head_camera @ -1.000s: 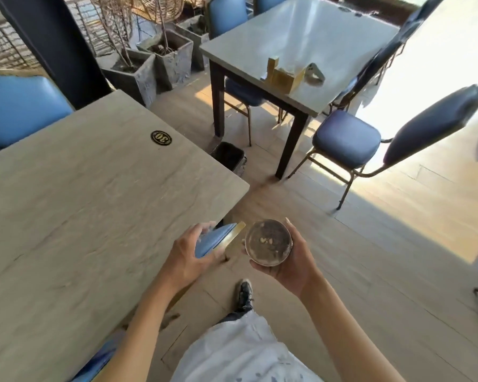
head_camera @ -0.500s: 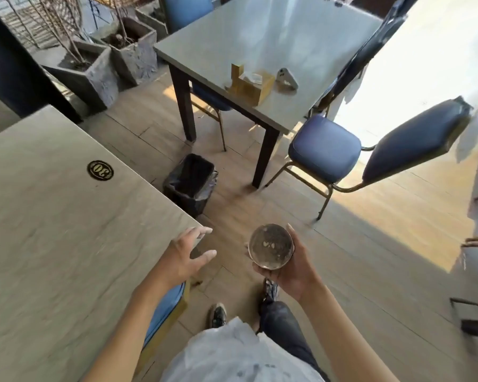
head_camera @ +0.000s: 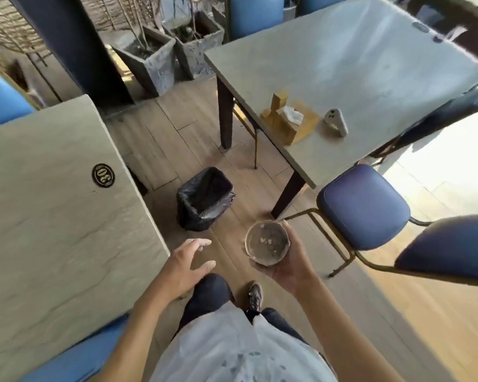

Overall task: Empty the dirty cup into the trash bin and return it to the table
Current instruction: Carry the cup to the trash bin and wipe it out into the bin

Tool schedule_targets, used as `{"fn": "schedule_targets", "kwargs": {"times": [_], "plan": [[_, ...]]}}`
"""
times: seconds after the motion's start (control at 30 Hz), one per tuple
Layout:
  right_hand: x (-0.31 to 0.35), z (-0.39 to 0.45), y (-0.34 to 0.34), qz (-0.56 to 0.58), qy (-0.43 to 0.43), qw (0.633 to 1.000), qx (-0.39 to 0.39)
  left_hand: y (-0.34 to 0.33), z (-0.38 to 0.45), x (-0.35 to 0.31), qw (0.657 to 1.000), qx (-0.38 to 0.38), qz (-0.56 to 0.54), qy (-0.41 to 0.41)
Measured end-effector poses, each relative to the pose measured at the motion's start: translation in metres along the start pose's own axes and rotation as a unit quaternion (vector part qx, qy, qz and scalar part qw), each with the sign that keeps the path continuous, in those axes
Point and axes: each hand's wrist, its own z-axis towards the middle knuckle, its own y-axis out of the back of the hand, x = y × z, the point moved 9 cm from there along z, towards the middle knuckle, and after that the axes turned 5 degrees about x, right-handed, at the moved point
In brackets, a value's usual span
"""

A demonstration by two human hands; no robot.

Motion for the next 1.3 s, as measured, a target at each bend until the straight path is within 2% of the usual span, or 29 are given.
{"fn": "schedule_targets", "kwargs": {"times": [0.27, 0.47, 0.87, 1.07, 1.3], "plan": [[0.056, 0.076, -0.039, -0.041, -0.082, 0.996, 0.011, 0.015, 0.047, 0.02, 0.995, -0.033, -0.035, 0.084], [0.087, 0.143, -0.092, -0.054, -0.1, 0.993, 0.03, 0.046, 0.097, 0.061, 0.988, -0.041, -0.046, 0.144], [0.131, 0.295, -0.113, -0.156, -0.147, 0.975, -0.058, 0.068, 0.205, 0.157, 0.96, 0.075, -0.083, 0.255], [0.124, 0.374, -0.106, -0.157, -0.183, 0.966, -0.096, 0.048, 0.249, 0.225, 0.931, 0.098, -0.13, 0.327], [0.099, 0.476, -0.066, -0.198, -0.226, 0.946, -0.125, -0.017, 0.289, 0.301, 0.848, 0.106, -0.245, 0.458]]}}
